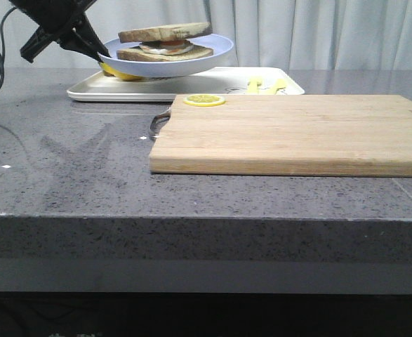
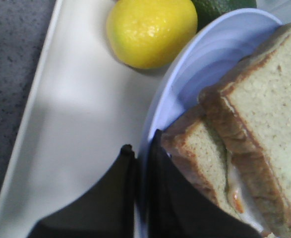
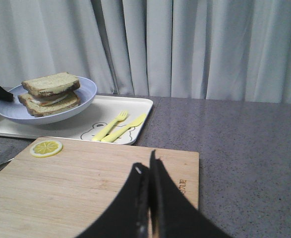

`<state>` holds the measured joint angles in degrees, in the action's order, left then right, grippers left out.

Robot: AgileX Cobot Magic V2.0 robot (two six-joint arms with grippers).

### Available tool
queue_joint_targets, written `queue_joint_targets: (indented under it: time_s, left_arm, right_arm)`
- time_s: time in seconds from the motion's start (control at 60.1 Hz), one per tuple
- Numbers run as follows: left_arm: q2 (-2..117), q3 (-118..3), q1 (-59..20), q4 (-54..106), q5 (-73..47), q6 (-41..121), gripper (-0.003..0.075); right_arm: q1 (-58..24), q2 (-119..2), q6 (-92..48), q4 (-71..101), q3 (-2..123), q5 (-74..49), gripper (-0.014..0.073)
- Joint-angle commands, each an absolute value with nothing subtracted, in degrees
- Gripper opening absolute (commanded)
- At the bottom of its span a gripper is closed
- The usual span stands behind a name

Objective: Place bread and move sandwich to tray
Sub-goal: 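Lower the plate onto the white tray beside the lemons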

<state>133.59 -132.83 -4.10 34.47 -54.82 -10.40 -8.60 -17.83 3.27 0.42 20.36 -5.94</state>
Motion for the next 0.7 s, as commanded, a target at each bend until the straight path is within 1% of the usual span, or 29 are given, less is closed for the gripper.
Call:
queue_joint_targets:
  time_s: [0.0,0.2,0.266,0.566,0.616,0.682]
  left_arm:
    - [128.9,-135.3,-3.9,39.7,-50.6,-11.6,0.0001]
    - [128.9,-135.3,-3.9,38.9,-50.9,-11.6,0.0150]
    - [128.9,-135.3,-3.9,38.9,-51.0,-11.3,0.0184]
    - [128.9,-135.3,-3.9,38.9,-51.4,-11.2,0.0214]
    - [128.9,-135.3,-3.8,38.6,-51.6,-11.2,0.0243]
    - [128.9,-135.3,-3.7,38.6,-51.7,-11.2,0.0315]
  right_arm:
    - [-8.5,-18.0,3.3,0.5,21.8,-1.1,-0.0059]
    - [-8.5,-18.0,3.3,0.5,21.8,-1.1,-0.0059]
    - [-8.5,-18.0,3.3,0.5,21.8,-1.1,-0.0059]
    - [-8.5,-18.0,3.3,0.5,21.8,-1.1,-0.0059]
    - [-8.5,-18.0,3.3,0.5,21.8,-1.1,-0.0059]
    - [-8.5,-18.0,3.3,0.5,21.8,-1.1,-0.0059]
